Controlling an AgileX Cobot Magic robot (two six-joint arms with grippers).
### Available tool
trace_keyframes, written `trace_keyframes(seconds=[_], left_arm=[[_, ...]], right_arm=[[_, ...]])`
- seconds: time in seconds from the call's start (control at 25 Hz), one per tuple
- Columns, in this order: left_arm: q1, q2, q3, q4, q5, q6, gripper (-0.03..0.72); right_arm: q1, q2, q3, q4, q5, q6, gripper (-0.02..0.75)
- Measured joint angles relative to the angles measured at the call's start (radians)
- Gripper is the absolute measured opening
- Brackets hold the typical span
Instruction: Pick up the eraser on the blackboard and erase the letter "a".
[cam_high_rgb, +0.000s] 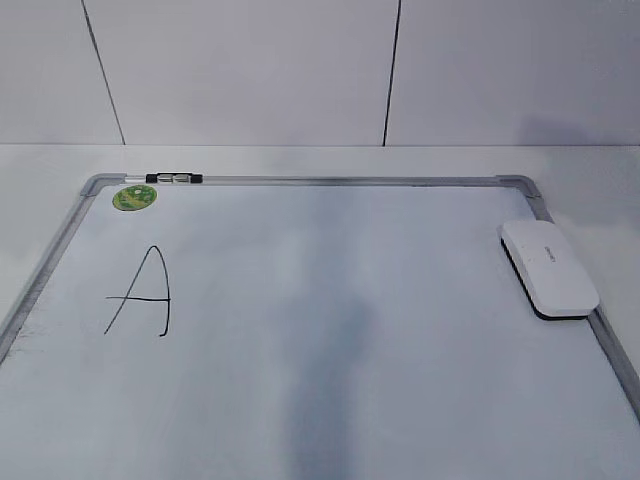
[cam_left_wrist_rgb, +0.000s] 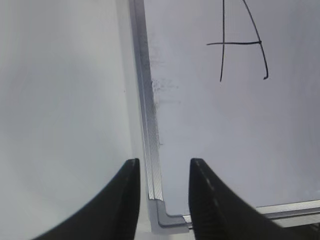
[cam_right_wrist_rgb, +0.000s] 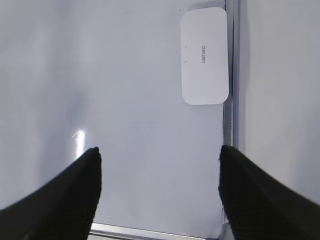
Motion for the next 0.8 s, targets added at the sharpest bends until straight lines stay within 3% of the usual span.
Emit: trace_keyframes(seconds=[0.48,0.8], left_arm=[[0.000,-0.350,0.117,-0.002,0.006,0.001,0.245],[0.000,-0.594,0.270,-0.004,0.011,0.001,0.245]], right_arm=[[0.000,-0.244,0.188,-0.009,0.002,-0.020,0.560],[0.000,-0.441,0.304,-0.097,0.005,-0.029,0.560]])
